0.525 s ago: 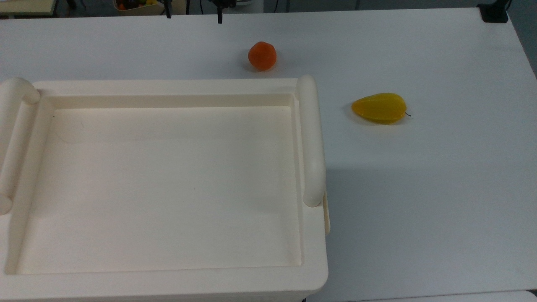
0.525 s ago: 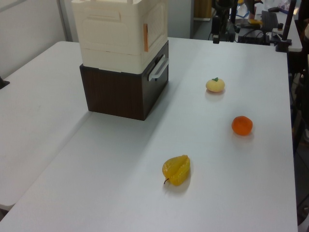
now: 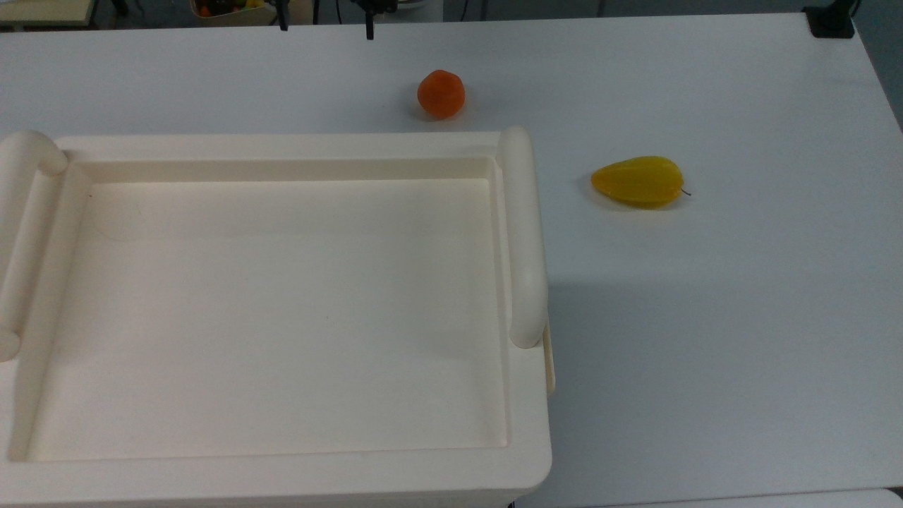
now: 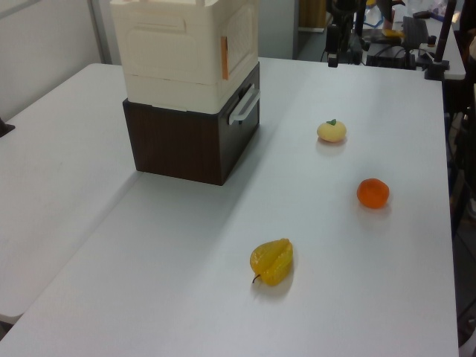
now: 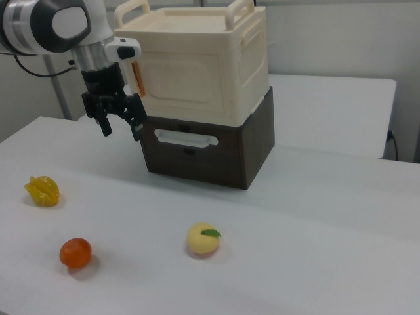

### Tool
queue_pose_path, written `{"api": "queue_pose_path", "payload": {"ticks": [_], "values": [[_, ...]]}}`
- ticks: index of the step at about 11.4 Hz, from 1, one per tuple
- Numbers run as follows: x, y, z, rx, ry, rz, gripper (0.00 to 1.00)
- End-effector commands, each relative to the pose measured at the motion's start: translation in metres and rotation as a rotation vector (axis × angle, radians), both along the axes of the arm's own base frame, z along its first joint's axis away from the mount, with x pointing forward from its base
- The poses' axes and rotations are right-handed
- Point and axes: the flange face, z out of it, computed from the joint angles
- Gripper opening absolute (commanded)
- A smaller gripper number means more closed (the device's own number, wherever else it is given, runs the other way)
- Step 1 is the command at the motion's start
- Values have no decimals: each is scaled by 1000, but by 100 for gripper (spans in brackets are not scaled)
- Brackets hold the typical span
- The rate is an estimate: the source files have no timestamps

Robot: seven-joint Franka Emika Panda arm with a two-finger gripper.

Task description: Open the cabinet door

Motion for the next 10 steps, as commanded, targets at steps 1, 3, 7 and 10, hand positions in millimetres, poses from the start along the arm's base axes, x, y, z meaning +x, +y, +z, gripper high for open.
{"api": "queue_pose_path", "payload": {"ticks": [1,3,7,10], "values": [[-6,1,-2,-15,20,14,100],[3,11,-12,-11,18,27,100],[40,56,6,6,-143,82,100],[56,67,28,48,-319,90,100]]}}
